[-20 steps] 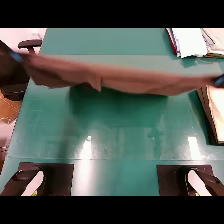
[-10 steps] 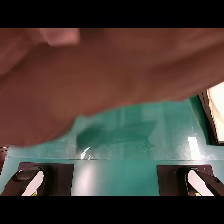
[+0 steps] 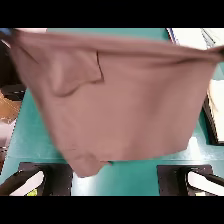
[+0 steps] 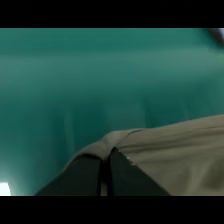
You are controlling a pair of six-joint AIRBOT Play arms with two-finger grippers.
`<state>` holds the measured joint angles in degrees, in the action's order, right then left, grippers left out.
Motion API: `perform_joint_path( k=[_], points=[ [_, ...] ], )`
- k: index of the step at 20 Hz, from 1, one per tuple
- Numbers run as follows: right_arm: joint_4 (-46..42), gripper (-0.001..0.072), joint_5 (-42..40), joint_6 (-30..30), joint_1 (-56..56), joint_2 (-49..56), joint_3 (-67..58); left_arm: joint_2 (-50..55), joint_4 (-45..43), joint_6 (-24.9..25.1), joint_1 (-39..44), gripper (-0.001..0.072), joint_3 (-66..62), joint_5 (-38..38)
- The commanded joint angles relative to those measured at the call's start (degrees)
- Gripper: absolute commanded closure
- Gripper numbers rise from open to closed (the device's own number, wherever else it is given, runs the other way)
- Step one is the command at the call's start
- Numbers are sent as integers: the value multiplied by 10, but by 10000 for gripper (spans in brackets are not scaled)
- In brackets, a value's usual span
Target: Fold the shirts.
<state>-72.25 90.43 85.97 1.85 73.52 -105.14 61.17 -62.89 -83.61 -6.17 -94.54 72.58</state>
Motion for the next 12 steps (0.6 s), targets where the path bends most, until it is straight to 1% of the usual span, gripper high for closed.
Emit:
perform_joint_path(
  k=[1, 3, 5, 7, 9, 10, 12],
  points=[
    [0, 701, 0, -1, -21, 117, 58, 114, 17, 24, 0, 680, 114, 4],
    [1, 701, -19, -1, -18, 185, 50, 187, 21, 48, 3, 680, 126, -23],
    [2, 701, -30, -1, -17, 250, 2, 246, 21, 61, 8, 681, 113, -82],
    [2, 701, -42, 0, -17, 302, -63, 291, 24, 61, 10, 681, 78, -121],
    [2, 701, -45, 0, -17, 335, -129, 312, 24, 61, 9, 680, 47, -125],
    [2, 701, -52, 0, -17, 336, -142, 311, 25, 61, 7, 680, 42, -117],
    [0, 701, -73, -1, -17, 313, -117, 311, 21, 61, 7, 680, 28, -65]
  ],
)
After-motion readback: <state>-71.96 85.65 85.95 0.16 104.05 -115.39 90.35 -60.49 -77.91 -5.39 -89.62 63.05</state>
